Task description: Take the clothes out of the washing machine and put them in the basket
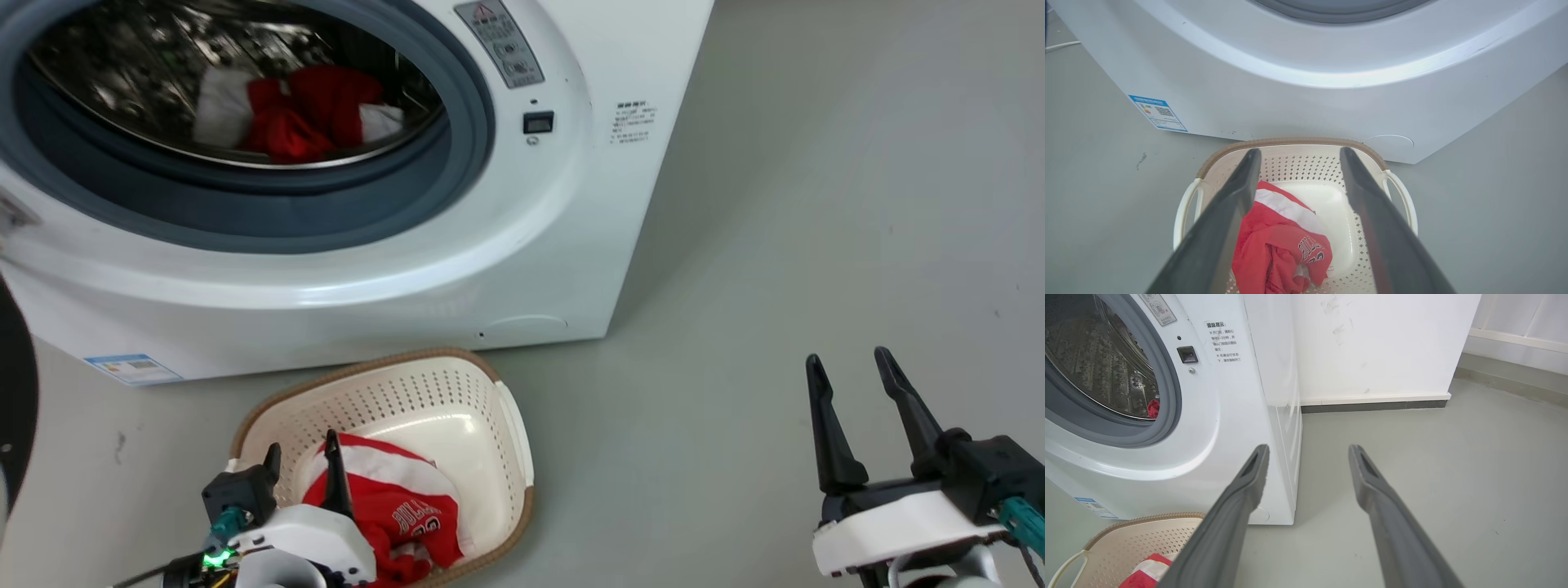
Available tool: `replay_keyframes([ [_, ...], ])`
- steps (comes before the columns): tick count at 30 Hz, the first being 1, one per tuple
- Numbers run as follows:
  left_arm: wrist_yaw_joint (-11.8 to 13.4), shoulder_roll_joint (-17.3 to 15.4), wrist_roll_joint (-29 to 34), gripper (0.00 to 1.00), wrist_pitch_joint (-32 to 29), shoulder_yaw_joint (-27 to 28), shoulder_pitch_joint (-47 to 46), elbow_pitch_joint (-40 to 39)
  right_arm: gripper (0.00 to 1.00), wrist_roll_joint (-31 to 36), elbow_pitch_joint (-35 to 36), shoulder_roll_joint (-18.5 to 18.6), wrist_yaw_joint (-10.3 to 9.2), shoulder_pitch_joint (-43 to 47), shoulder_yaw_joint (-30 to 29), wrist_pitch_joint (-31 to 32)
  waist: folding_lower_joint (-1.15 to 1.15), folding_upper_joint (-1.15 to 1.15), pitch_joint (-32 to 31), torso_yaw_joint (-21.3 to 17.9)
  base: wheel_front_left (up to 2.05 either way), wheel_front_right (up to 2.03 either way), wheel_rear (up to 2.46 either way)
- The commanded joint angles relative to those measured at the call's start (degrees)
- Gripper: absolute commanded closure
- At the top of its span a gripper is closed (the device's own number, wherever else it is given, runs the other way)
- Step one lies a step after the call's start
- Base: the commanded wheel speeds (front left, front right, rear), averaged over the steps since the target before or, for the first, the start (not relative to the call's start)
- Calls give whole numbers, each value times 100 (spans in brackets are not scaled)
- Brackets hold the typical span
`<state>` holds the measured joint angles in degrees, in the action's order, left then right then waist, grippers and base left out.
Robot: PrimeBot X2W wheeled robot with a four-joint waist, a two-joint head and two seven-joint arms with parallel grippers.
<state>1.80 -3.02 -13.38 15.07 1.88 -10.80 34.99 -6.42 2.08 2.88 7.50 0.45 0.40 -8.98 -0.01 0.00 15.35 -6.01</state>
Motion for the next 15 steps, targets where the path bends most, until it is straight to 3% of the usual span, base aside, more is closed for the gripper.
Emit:
replay_keyframes([
  [1, 84, 15, -90, 0, 15, -143, 169, -283, 0, 48, 91, -1, -2, 124, -43, 46, 1, 0, -280, 156, 0, 0, 0],
  [8, 414, 13, -68, 0, 14, -839, 704, -1638, 0, 116, 333, -1, -2, 420, -142, 230, 1, 0, -651, 307, 0, 0, 0],
  [15, 686, 12, 233, 0, 15, -1104, 1012, -2652, 0, 158, 624, -1, -2, 656, -217, 389, 1, 0, -829, 461, 0, 0, 0],
])
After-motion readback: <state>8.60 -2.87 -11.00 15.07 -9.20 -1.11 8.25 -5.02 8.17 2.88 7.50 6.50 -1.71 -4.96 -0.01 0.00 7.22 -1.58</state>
